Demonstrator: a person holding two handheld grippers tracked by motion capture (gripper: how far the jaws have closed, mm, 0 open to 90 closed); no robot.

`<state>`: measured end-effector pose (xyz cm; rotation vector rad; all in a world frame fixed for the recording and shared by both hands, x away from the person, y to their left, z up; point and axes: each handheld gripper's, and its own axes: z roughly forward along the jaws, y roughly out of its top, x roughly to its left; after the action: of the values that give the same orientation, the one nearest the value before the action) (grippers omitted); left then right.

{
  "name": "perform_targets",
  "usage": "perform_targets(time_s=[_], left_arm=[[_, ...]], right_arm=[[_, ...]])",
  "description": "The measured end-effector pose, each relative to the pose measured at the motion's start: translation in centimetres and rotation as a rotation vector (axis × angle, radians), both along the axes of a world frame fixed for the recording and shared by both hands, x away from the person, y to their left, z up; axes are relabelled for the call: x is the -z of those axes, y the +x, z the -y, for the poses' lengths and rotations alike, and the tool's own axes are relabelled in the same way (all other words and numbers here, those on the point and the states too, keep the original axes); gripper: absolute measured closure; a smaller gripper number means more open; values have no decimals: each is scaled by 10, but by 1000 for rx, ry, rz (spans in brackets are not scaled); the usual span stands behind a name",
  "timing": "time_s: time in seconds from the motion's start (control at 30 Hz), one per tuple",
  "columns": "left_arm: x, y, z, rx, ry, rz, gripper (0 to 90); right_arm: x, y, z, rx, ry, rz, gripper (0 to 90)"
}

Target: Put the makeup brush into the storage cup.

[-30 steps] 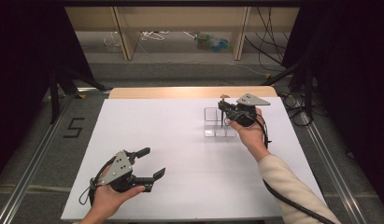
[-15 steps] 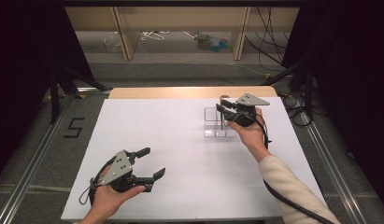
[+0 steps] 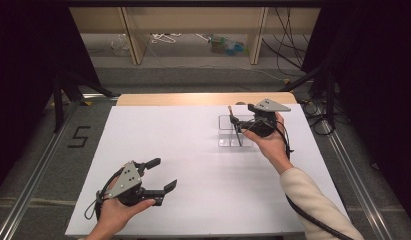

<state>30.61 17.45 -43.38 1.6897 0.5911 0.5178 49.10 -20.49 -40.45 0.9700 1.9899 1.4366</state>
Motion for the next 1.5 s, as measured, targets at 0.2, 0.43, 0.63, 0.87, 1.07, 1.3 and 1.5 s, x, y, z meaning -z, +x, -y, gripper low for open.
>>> perform_targets(time_s=[0.2, 0.43, 0.63, 0.87, 1.07, 1.3, 1.5], left_arm=[[0, 0, 0, -1, -1, 0, 158], [0, 0, 0, -1, 3, 2, 158], [0, 0, 0, -3, 0, 0, 158], [0, 0, 0, -3, 2, 0, 158], [0, 0, -1, -4, 1, -1, 158], [0, 1, -2, -5, 5, 6, 158], [1, 1, -1, -11, -5, -3, 157]], right_arm=[[-1, -6, 3, -16, -16, 9, 157], [-4, -15, 9, -36, -31, -4, 157], [-4, -22, 12, -51, -32, -7, 157], [-4, -31, 19, -55, -30, -7, 157], [-4, -39, 26, -72, 1, -10, 157], [-6, -53, 29, -95, 10, -1, 157], [-8, -67, 31, -113, 15, 2, 157]])
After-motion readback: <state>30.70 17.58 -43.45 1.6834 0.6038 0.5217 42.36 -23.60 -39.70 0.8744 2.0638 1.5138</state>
